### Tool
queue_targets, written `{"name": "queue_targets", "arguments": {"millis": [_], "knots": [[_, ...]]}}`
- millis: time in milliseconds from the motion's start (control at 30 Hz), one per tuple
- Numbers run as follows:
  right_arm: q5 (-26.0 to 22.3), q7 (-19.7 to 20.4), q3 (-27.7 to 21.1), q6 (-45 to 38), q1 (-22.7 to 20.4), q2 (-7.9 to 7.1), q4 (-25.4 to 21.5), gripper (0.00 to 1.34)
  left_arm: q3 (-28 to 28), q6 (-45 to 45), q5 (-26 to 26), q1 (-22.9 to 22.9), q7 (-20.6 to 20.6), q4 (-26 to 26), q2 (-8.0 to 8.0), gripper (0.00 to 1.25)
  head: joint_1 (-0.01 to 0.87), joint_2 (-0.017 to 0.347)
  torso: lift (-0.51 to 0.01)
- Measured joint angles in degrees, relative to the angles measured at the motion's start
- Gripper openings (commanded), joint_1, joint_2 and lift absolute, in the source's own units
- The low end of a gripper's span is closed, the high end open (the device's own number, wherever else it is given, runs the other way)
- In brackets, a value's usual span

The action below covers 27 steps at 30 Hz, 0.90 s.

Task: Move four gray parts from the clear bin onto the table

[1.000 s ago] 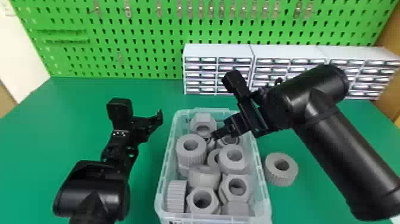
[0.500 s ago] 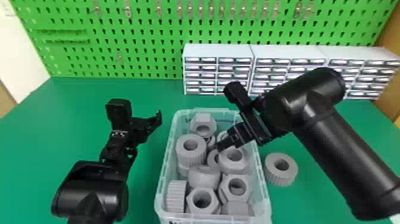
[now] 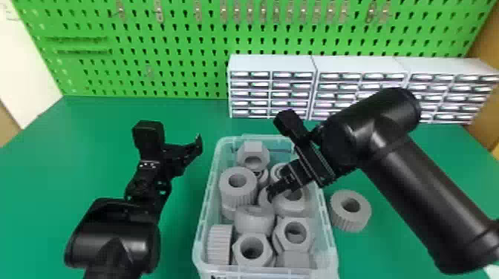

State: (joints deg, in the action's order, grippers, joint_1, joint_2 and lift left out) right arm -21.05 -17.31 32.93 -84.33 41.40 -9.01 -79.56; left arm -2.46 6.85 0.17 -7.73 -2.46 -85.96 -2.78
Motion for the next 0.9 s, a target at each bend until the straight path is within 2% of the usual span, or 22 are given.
{"name": "queue_targets", "arguments": {"millis": [900], "knots": [[-0.25,0.00,1.21,-0.03,-0.09,0.31,1.61,0.85,0.09,0.00,0.19,-0.35,0.00,0.00,-0.37,1.07,0.693,0.072,-0.052]]}}
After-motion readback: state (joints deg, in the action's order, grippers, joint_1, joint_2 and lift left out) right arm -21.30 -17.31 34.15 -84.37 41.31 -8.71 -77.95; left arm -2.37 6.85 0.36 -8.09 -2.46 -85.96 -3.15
